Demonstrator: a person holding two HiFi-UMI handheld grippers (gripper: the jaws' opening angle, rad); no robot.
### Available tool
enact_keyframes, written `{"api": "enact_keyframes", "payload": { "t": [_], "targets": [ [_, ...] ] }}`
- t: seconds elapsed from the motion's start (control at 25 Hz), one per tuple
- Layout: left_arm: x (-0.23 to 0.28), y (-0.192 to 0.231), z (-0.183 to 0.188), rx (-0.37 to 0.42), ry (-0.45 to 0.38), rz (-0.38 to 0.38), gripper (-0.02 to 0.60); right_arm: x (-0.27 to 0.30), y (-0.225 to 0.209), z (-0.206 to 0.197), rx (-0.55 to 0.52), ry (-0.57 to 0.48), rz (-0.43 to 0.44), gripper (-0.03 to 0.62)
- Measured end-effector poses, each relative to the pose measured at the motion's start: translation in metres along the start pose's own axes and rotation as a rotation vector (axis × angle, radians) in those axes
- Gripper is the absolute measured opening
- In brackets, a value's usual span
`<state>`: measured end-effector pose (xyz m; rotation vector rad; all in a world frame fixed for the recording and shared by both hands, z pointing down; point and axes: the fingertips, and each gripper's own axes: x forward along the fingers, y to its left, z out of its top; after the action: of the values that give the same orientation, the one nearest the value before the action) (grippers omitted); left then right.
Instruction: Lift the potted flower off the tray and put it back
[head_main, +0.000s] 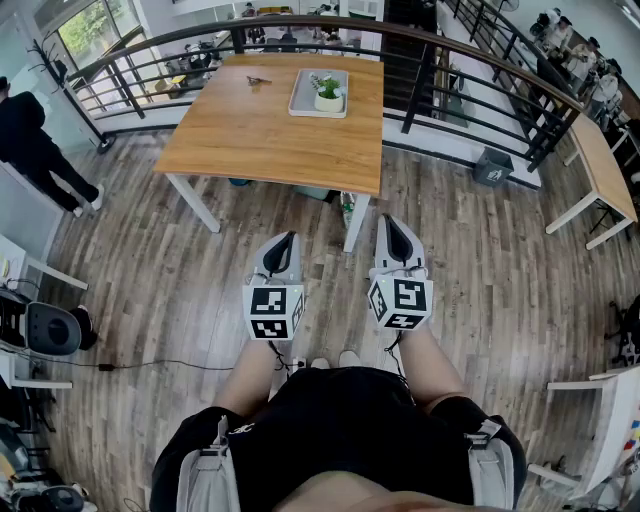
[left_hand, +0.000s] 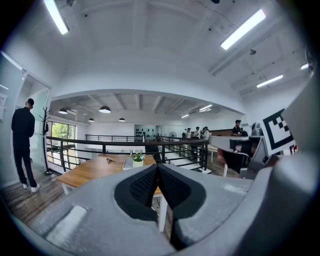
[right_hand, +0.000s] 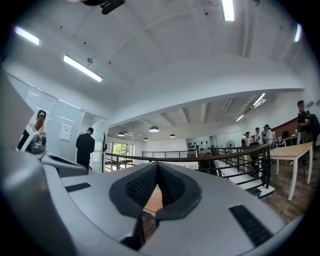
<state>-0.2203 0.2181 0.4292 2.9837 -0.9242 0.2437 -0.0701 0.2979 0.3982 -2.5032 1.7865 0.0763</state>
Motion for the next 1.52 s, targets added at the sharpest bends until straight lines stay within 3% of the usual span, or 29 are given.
{"api": "enact_keyframes", "payload": {
  "t": [0.48,1.08,1.52],
  "targets": [
    [0.007,-0.022,0.012,0.026,-0.011,0.017,0.012,-0.004,-0.019,0.007,0.054,-0.047,0.046,-0.003],
    [0.035,-0.070,0.023,0.031,-0.045,0.067,0.012,-0.001,-0.072,0.005,0.034,-0.047,0.080,-0.003],
    [0.071,-0.073,0.018,0.049,-0.045,0.087,0.012,0.035,-0.094,-0.008,0.040,-0.047,0.112,-0.003]
  ]
}}
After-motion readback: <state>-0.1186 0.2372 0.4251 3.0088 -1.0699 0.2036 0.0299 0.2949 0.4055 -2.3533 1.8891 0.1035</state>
